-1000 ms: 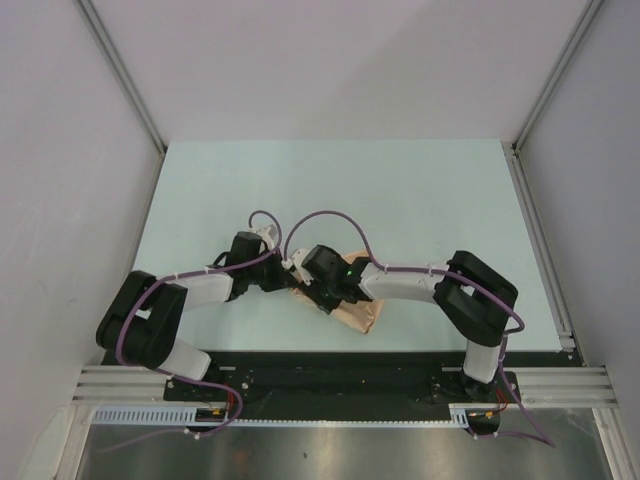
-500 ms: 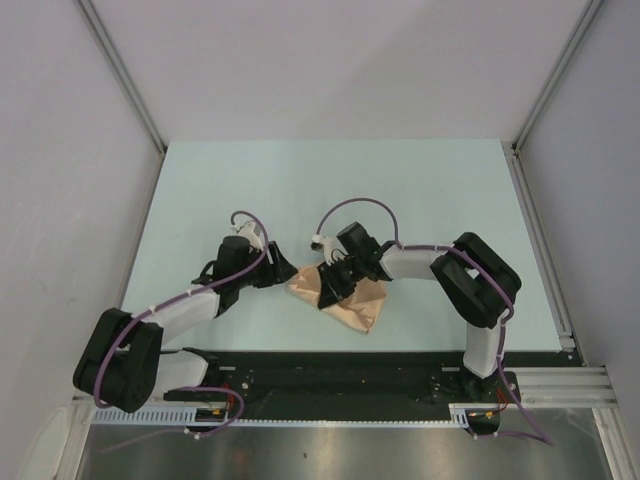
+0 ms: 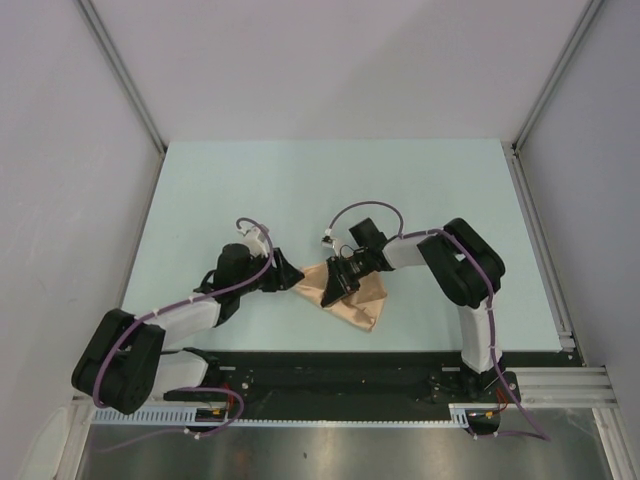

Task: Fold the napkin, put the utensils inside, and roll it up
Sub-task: Roll the napkin with the utensil

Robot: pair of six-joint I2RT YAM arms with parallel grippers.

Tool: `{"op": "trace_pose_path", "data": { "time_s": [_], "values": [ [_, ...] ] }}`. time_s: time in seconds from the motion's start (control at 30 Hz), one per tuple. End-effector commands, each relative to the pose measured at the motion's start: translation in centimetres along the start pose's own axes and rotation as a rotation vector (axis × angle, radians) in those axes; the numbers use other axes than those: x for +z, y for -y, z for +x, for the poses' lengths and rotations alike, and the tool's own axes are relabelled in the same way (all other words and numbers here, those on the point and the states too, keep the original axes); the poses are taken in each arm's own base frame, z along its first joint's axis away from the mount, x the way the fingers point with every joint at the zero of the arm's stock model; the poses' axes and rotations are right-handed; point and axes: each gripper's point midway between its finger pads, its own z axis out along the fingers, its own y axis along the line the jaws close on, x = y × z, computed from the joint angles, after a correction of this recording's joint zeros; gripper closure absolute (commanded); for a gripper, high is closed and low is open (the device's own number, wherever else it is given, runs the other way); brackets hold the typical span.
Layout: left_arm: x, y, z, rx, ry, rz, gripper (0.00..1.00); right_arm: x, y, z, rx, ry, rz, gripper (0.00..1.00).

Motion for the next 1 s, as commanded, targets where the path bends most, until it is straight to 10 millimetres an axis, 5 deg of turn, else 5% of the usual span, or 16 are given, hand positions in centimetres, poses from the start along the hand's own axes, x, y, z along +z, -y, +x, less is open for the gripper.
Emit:
{"op": "trace_pose_path", "data": {
  "time_s": [0.0,0.3,0.5,0.6,0.7,0.97],
  "values": [
    [0.4,1.3,-0.4,0.050,0.012,0.070,0.40,0.3,2.6,3.7,0.161,-0.092,0.066,0.80],
    [1.0,1.8,0.6,0.042,-0.015,0.105,0.53,0.3,3.5,3.7,0.201,-0.099,0.082,0.80],
    [1.7,1.1,1.2,0.021,-0.045,0.078,0.80,0.1,3.7,3.6,0.211,-0.095,0.086,0.78],
    [2.1,0.3,1.1,0.012,-0.053,0.035,0.97,-0.3,3.2,3.1,0.199,-0.088,0.088,0.64],
    [2.5,-0.6,1.2,-0.002,-0.073,-0.024,1.00,-1.0,2.5,2.4,0.173,-0.078,0.121,0.49],
    [3.5,-1.6,2.4,-0.019,-0.157,-0.060,1.00,-4.7,0.8,-0.1,0.057,-0.007,0.330,0.38]
  ]
}}
